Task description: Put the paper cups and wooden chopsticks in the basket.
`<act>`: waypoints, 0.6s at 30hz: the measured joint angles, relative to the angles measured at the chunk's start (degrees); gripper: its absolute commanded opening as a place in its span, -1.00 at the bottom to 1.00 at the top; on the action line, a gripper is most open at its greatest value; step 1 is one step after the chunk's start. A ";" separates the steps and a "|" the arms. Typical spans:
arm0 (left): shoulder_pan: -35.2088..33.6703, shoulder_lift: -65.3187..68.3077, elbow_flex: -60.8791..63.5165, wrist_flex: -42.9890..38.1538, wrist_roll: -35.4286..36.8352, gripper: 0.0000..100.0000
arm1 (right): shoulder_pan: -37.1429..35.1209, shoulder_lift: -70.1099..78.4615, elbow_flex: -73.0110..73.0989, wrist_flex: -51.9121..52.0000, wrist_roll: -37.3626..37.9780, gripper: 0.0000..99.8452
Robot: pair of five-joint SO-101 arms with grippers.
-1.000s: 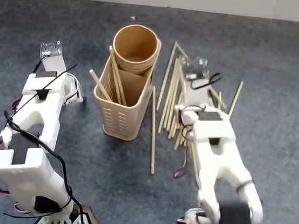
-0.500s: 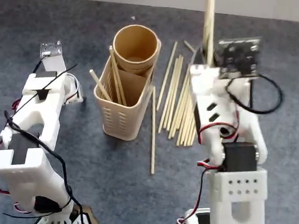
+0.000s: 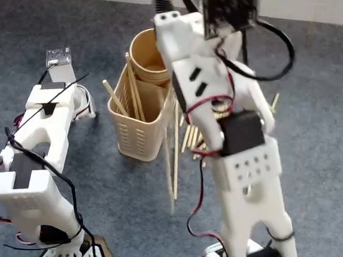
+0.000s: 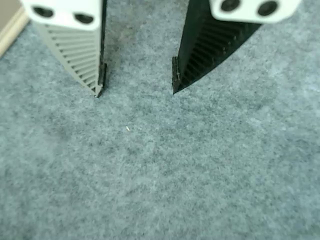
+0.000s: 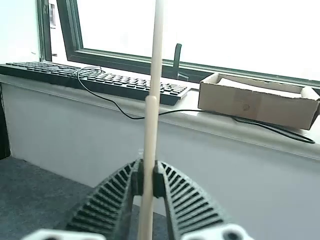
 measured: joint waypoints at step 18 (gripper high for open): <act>0.00 0.00 0.00 -2.11 -3.60 -0.55 | -3.52 0.97 16.53 -12.22 -4.48 -0.99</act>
